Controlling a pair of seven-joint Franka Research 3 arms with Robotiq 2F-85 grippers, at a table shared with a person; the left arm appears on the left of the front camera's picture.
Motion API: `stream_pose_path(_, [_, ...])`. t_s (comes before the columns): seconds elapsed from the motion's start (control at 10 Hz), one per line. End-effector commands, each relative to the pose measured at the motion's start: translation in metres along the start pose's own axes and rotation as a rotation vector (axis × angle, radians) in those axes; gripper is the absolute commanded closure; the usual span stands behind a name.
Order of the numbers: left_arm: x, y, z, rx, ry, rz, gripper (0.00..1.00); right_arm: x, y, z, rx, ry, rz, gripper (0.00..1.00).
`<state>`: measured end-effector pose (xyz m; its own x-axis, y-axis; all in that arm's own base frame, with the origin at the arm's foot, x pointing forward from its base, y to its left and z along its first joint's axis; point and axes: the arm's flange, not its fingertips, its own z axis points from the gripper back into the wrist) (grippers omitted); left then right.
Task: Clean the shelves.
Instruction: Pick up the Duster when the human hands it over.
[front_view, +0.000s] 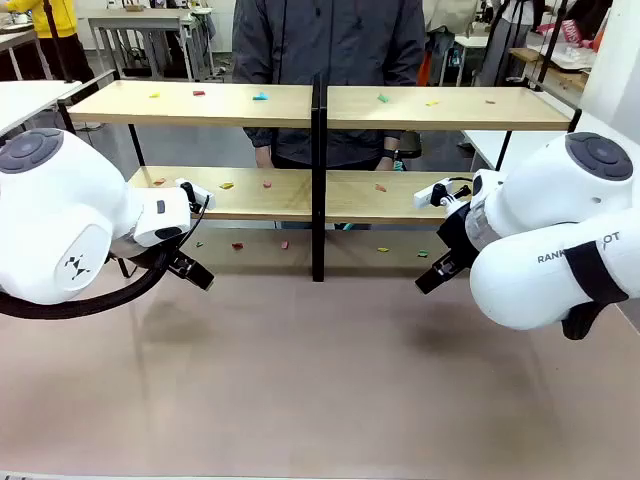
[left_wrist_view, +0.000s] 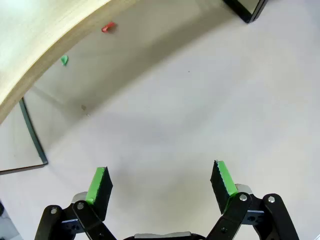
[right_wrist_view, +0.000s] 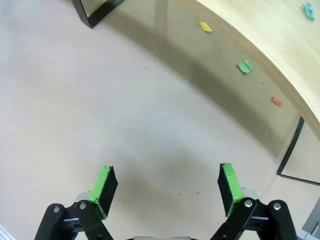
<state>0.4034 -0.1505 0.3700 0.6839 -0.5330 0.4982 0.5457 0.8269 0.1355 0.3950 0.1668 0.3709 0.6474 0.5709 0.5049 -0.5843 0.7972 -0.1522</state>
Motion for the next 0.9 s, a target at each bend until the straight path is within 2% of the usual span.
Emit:
stream_pose_path(0.0, [0.0001,0.0,0.0001,0.0,0.0,0.0,0.0,0.0,0.0,0.0,0.0,0.0,0.0,0.0])
stream_pose_path(0.8, [0.0001,0.0,0.0001,0.0,0.0,0.0,0.0,0.0,0.0,0.0,0.0,0.0,0.0,0.0])
